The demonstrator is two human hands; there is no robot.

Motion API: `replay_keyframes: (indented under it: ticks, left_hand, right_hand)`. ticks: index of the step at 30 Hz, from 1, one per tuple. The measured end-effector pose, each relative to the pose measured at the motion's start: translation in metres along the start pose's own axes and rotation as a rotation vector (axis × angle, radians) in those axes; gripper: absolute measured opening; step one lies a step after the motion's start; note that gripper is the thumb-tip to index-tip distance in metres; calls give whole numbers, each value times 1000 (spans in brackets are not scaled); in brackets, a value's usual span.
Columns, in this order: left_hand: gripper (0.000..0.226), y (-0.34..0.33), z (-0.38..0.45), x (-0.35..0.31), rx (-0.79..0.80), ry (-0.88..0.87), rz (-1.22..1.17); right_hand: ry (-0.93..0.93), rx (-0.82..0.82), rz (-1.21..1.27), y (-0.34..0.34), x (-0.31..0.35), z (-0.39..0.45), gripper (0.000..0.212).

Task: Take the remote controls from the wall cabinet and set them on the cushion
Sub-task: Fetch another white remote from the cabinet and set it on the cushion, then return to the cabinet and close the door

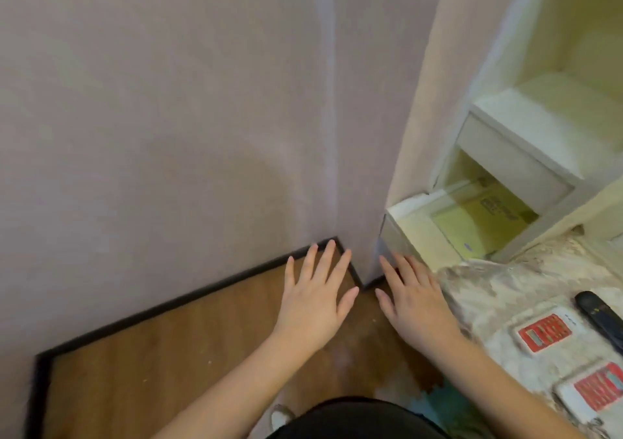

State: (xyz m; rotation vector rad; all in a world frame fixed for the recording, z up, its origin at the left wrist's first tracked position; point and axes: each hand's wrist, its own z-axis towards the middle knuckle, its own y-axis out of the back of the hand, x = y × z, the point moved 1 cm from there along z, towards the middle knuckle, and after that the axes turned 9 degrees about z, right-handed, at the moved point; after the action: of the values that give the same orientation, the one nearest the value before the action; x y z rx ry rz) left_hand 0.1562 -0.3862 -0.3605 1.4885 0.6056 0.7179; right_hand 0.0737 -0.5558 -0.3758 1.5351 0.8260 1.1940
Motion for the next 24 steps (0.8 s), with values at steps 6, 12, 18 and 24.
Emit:
replay_keyframes:
  ticks: [6,12,18,24]
  left_hand:
    - [60,0,-58,121,5,218,28]
    - [57,-6,-129,219,40,435,43]
    - [63,-15,-179,277,56,676,-9]
    - [68,-26,-194,315,106,899,-31]
  right_hand:
    - [238,8,-4,-23,130,41,56]
    - [466,81,-13,-55,255,55,57]
    - [695,147,-42,-71,338,65,57]
    - [851,182,-37,-81,386,105,58]
